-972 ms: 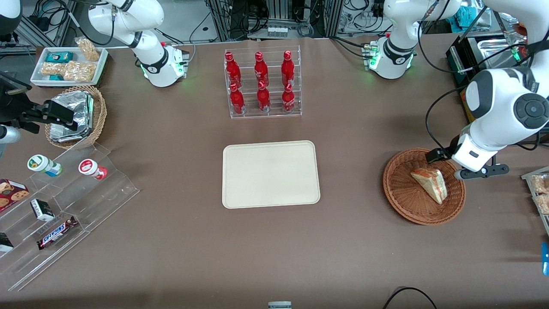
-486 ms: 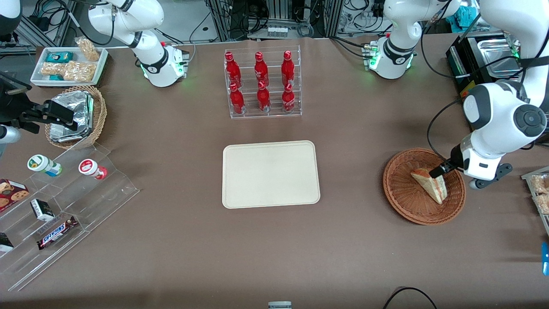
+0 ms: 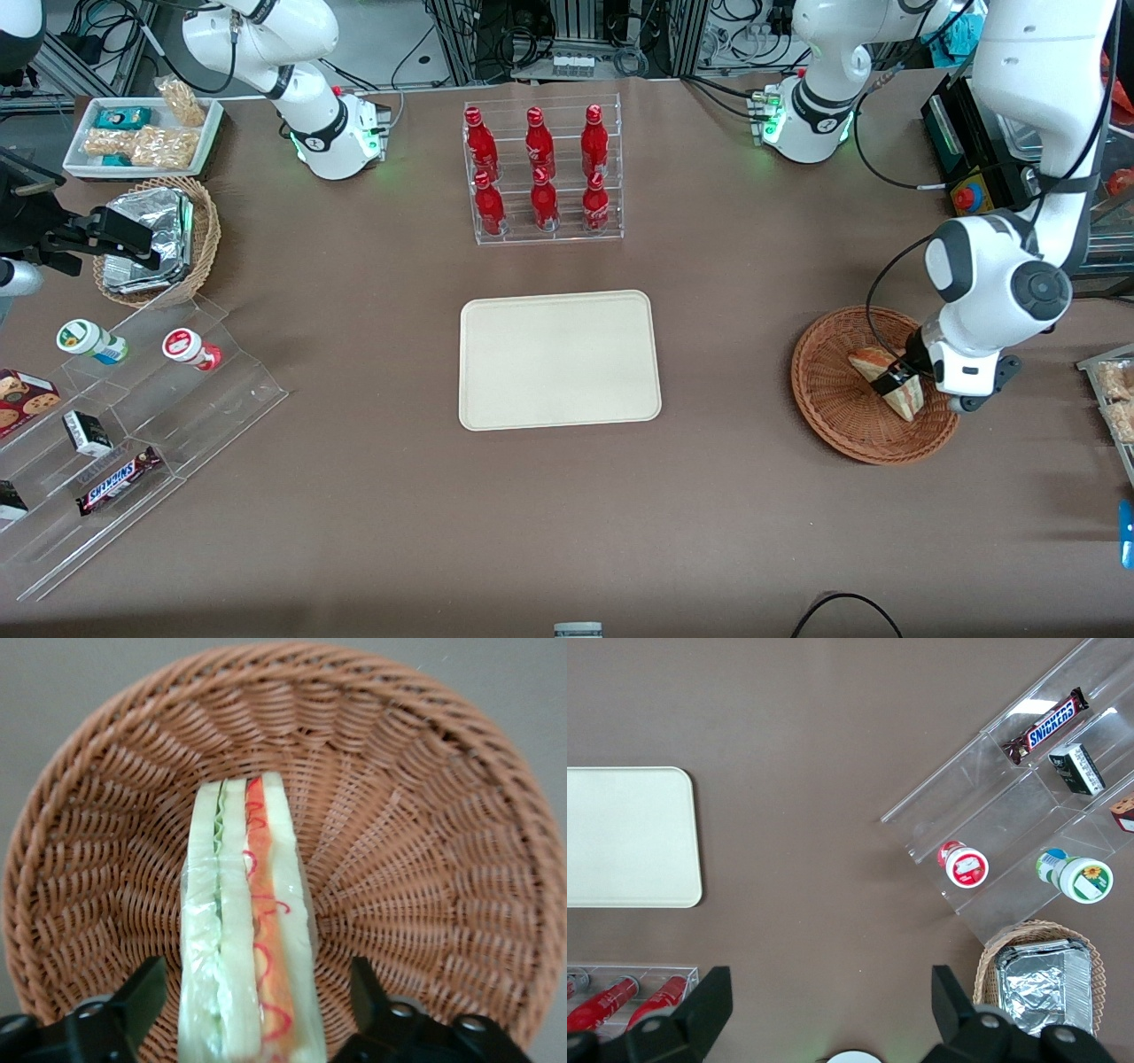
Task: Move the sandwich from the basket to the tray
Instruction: 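Lower the left gripper and close it on the wrapped sandwich, then lift the sandwich and carry it over the white tray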
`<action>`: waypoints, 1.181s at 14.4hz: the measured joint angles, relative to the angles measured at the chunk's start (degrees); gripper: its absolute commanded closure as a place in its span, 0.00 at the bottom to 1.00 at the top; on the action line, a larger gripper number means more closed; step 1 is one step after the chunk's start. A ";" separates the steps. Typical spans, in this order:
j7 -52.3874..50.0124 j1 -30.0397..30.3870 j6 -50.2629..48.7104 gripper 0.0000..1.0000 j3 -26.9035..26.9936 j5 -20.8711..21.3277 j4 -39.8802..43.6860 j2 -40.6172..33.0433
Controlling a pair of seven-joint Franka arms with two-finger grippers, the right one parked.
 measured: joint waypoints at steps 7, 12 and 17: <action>1.27 -0.22 -20.26 0.98 -0.84 0.18 7.37 -3.40; 18.55 -9.60 -31.48 0.97 -3.78 0.26 15.63 -5.07; 6.45 -25.00 -22.73 0.99 -4.62 0.16 16.06 -0.71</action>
